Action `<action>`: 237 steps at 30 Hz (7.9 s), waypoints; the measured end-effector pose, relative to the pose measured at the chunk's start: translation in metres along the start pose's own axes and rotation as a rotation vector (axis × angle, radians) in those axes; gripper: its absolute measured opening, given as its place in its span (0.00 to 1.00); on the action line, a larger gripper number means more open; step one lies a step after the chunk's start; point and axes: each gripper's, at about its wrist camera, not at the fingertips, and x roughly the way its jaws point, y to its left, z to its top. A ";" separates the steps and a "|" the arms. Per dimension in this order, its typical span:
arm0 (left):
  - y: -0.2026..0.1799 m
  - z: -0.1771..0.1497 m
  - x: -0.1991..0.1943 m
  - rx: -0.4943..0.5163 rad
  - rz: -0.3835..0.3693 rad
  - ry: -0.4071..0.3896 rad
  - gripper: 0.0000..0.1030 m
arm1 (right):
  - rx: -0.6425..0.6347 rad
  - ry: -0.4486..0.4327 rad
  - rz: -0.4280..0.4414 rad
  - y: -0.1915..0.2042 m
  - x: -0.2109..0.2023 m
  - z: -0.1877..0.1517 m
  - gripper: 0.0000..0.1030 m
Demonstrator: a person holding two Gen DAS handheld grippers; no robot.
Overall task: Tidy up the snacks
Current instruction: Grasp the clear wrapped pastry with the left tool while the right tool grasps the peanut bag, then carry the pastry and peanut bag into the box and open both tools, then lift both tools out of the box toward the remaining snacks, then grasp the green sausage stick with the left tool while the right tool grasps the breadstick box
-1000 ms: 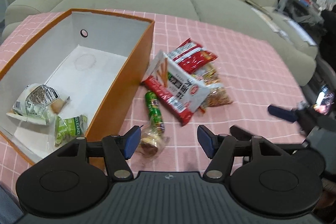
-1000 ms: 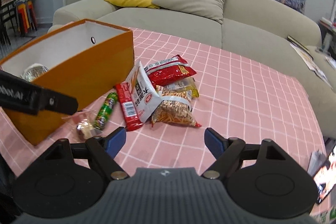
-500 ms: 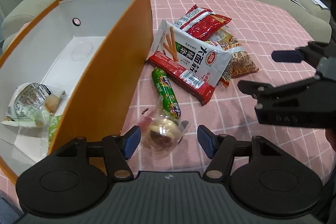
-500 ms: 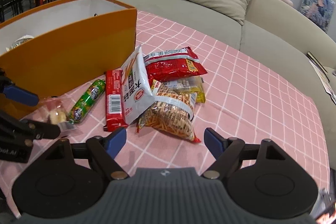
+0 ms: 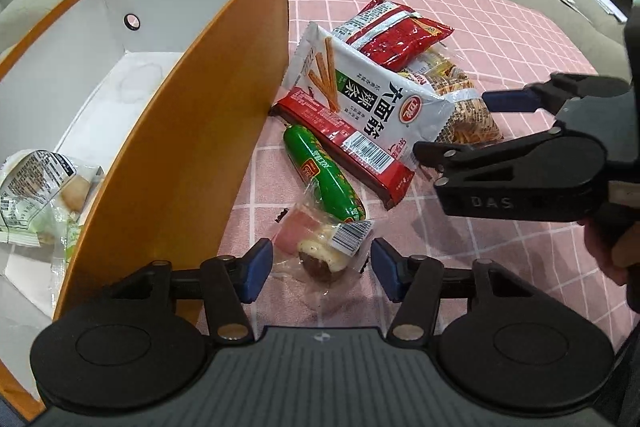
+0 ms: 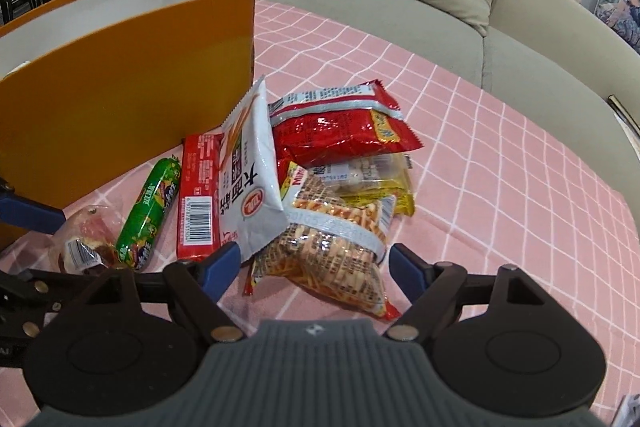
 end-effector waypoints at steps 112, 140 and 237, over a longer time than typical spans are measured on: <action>0.167 0.059 -0.078 0.009 -0.027 0.140 0.43 | -0.421 0.018 0.291 0.165 -0.037 0.169 0.40; 0.176 0.060 -0.017 0.059 -0.020 0.364 0.51 | -0.502 0.319 0.314 0.195 0.039 0.162 0.46; 0.001 0.029 -0.009 -0.146 -0.040 0.009 0.54 | 0.109 -0.013 0.053 0.039 -0.023 -0.010 0.09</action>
